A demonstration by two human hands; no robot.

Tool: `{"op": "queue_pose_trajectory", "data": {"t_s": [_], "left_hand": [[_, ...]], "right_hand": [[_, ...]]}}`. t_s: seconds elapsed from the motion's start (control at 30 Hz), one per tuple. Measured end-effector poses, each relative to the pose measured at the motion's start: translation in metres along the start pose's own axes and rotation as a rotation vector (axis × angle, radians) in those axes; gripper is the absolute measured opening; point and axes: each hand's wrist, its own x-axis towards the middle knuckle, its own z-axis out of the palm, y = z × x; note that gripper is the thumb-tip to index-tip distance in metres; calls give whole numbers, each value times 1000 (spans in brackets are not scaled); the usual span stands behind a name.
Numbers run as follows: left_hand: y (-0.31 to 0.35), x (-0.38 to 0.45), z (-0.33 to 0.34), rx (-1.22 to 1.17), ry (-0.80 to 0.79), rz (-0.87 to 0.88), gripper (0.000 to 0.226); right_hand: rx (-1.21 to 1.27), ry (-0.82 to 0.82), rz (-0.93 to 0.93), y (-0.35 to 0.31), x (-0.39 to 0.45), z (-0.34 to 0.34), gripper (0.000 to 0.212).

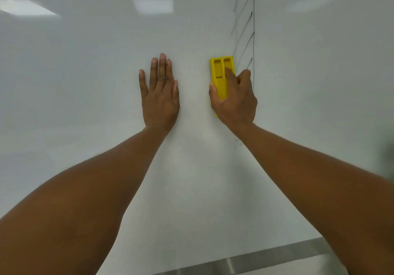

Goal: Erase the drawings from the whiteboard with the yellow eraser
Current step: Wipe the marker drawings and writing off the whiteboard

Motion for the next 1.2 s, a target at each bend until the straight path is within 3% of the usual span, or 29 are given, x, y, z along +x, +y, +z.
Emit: {"op": "queue_pose_trajectory", "data": {"t_s": [0.13, 0.3, 0.53, 0.6, 0.73, 0.8, 1.03, 1.2], "left_hand": [[0, 1, 0, 16, -33, 12, 54], [0, 7, -4, -4, -26, 61, 54], [11, 43, -13, -41, -30, 131, 55], [17, 57, -16, -50, -45, 138, 56], [26, 74, -17, -55, -67, 153, 58], [28, 75, -14, -65, -65, 150, 58], [49, 59, 2, -111, 10, 66, 58], [50, 55, 6, -91, 28, 65, 58]], "right_hand": [[33, 6, 19, -2, 4, 0, 52], [0, -30, -9, 9, -50, 10, 55], [-26, -59, -488, 20, -56, 14, 54], [-58, -50, -470, 24, -48, 11, 54], [-97, -21, -158, 35, -37, 3, 57], [-106, -29, -92, 39, -39, 0, 57], [-146, -221, -567, 60, -93, 3, 54], [-240, -199, -484, 80, -102, 3, 53]]}}
